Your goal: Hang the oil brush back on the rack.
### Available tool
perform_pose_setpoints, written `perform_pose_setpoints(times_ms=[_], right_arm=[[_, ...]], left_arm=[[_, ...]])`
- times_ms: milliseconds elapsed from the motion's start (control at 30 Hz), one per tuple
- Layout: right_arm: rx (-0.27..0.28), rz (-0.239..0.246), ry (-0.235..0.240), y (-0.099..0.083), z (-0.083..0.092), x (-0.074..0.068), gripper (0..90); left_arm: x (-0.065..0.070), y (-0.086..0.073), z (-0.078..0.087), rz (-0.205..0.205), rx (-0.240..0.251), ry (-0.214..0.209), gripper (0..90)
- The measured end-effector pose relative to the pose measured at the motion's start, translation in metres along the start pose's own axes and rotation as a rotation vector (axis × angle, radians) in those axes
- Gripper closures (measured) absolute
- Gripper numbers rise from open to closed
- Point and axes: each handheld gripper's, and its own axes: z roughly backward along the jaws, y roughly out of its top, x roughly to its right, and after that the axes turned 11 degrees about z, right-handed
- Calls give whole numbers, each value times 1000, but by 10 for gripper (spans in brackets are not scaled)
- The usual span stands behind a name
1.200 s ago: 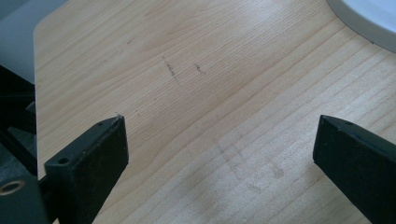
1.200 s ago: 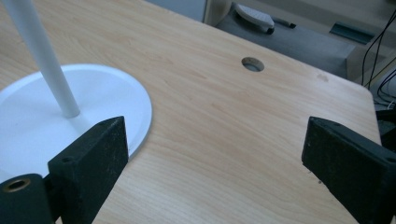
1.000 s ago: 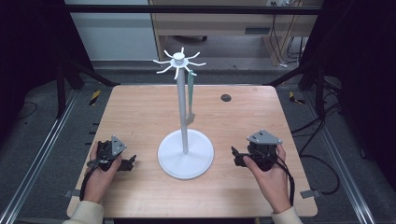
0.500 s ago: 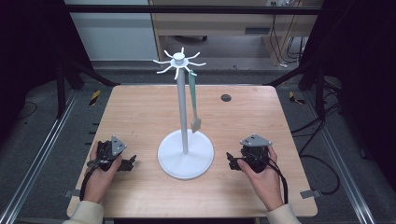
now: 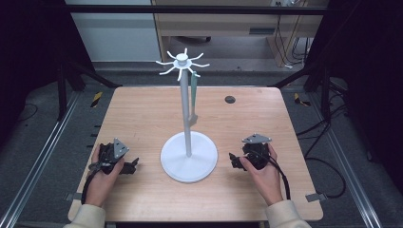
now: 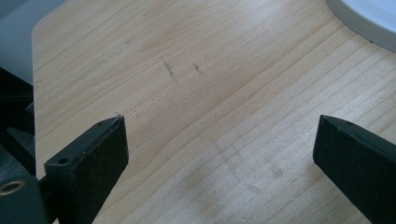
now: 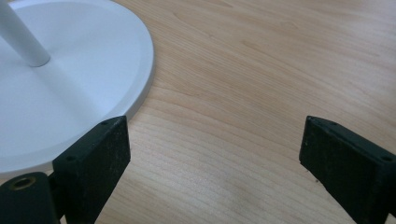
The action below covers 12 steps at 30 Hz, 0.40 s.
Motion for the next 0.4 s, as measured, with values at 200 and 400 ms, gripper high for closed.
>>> perform_pose_setpoints(times_ms=[200, 400], right_arm=[[-5, -45, 11, -4, -11, 10, 126], [10, -73, 12, -12, -11, 16, 137]], left_arm=[[1, 0, 0, -2, 1, -5, 29], [1, 1, 0, -6, 2, -5, 29]])
